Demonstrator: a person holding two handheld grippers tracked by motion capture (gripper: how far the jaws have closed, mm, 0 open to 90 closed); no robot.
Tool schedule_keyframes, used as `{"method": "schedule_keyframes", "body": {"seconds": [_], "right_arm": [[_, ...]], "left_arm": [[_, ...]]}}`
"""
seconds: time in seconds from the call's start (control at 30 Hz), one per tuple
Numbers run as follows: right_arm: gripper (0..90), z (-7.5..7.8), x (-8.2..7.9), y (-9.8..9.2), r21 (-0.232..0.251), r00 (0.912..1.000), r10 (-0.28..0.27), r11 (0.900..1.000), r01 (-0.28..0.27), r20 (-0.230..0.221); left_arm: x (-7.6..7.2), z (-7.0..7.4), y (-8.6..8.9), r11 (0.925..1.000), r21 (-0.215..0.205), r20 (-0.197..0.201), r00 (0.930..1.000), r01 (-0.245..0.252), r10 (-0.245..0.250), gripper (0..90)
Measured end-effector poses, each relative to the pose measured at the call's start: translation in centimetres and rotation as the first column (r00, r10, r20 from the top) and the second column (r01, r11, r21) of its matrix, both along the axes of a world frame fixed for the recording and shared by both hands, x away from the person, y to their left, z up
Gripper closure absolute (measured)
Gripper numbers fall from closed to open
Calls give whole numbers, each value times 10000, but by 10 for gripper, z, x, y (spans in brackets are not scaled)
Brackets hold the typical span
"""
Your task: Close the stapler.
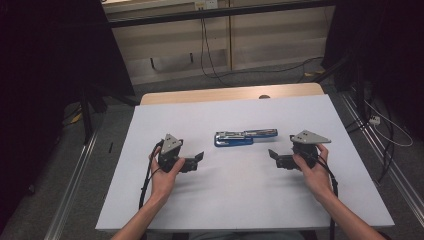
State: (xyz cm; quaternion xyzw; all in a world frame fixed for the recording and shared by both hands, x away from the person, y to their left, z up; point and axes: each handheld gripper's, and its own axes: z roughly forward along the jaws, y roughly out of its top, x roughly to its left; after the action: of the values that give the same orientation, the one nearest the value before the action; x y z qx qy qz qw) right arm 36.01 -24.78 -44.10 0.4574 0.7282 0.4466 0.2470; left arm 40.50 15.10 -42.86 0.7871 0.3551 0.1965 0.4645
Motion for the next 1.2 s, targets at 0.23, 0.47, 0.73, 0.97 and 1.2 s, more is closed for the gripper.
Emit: {"method": "schedule_keyframes", "body": {"seconds": [0.23,0.47,0.73,0.97,1.2], "right_arm": [[51,5,7,1,-227,10000,45,9997,-44,51],[48,4,19,2,-224,9998,168,9996,-171,-107],[46,5,32,2,-252,9999,67,9997,-70,-117],[37,4,40,1,-36,10000,8,10000,-7,64],[47,2,44,2,215,9994,211,9995,-217,272]], "left_arm": [[21,6,-9,9996,-224,-106,9998,189,-191,100],[33,12,-14,9976,-636,230,9994,270,-256,84],[45,12,-36,9963,-548,266,9975,668,-654,72],[57,14,-48,9969,-453,413,9972,641,-623,71],[61,6,-56,9962,-517,334,9971,694,-678,61]]}}
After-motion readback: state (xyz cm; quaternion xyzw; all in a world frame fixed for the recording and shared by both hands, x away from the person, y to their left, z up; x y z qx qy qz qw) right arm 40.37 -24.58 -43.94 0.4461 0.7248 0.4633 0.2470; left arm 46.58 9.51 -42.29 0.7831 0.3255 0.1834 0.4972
